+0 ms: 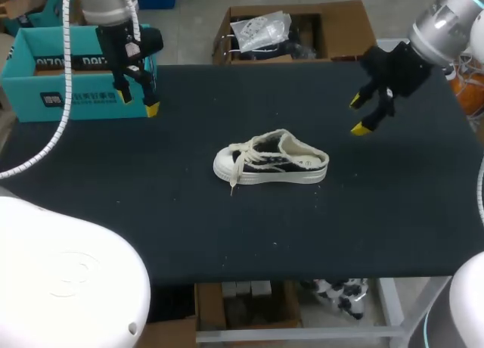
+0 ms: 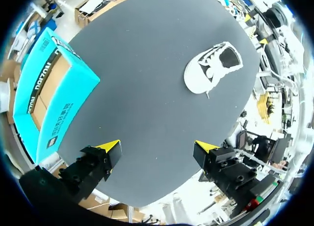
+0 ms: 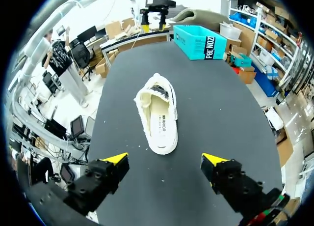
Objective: Open the shoe tongue, take the insole out of the shoe, put the insole back into the shoe, and pack the shoe into the shoebox
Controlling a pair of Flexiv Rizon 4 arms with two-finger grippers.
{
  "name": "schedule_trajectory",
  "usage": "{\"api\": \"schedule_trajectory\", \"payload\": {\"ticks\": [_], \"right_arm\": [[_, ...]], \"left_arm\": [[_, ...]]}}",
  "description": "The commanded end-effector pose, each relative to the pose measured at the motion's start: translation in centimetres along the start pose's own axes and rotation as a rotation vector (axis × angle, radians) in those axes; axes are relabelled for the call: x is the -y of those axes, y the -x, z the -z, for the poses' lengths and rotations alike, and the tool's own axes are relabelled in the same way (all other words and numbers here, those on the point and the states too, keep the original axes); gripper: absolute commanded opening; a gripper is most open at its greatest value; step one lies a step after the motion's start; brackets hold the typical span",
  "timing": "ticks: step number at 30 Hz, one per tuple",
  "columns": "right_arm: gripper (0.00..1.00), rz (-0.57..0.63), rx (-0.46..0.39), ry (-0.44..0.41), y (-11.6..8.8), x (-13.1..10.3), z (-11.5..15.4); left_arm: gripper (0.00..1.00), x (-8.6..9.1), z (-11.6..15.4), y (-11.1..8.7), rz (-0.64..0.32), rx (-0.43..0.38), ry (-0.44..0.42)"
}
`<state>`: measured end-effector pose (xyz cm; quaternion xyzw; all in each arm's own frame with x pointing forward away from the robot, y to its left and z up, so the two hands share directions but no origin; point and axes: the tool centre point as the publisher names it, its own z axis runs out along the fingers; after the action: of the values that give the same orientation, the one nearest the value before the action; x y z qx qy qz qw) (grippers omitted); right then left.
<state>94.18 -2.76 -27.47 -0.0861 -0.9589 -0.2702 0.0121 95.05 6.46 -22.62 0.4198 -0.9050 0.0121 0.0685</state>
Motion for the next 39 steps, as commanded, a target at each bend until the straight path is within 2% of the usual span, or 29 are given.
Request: {"api": "schedule_trajectory", "payload": {"ticks": [1,9,10,13,16,19,20,23,27,29,33,39], "right_arm": [[1.00,0.005,0.060,0.048,-0.4,0.9,-0.3],[1.00,0.005,0.060,0.048,-0.4,0.9,-0.3],[1.00,0.005,0.060,0.048,-0.4,0.9,-0.3],[1.00,-0.011,0.062,0.056,-0.4,1.2,-0.9],[1.00,-0.038,0.055,0.118,-0.6,2.1,-2.7],[1.00,-0.041,0.052,0.181,-1.1,2.6,-4.3],[1.00,-0.043,0.049,0.196,-1.1,2.7,-4.7],[1.00,-0.040,0.046,0.224,-1.3,2.8,-5.9],[1.00,-0.038,0.047,0.252,-1.3,2.6,-7.7],[1.00,-0.036,0.036,0.252,-1.2,2.3,-8.8],[1.00,-0.027,0.026,0.278,-0.8,2.2,-10.1],[1.00,-0.029,0.019,0.322,-0.1,1.9,-12.0]], "left_arm": [[1.00,-1.1,0.0,-1.1,0.177,0.102,-0.089],[1.00,-1.1,0.0,-1.1,0.177,0.102,-0.089],[1.00,-0.7,0.2,-1.6,0.181,0.063,-0.081],[1.00,0.4,-0.3,-3.8,0.289,0.042,-0.079],[1.00,1.7,-0.7,-5.5,0.424,-0.011,-0.057],[1.00,2.8,-1.0,-7.1,0.513,-0.015,-0.045],[1.00,3.1,-1.1,-7.7,0.504,-0.031,-0.029],[1.00,4.2,-1.2,-9.0,0.575,-0.030,-0.024],[1.00,5.8,-1.9,-10.2,0.605,-0.067,0.010],[1.00,6.3,-2.5,-10.9,0.584,-0.081,0.043],[1.00,7.4,-3.6,-12.3,0.569,-0.075,0.079],[1.00,8.3,-4.3,-13.6,0.545,-0.077,0.090]]}}
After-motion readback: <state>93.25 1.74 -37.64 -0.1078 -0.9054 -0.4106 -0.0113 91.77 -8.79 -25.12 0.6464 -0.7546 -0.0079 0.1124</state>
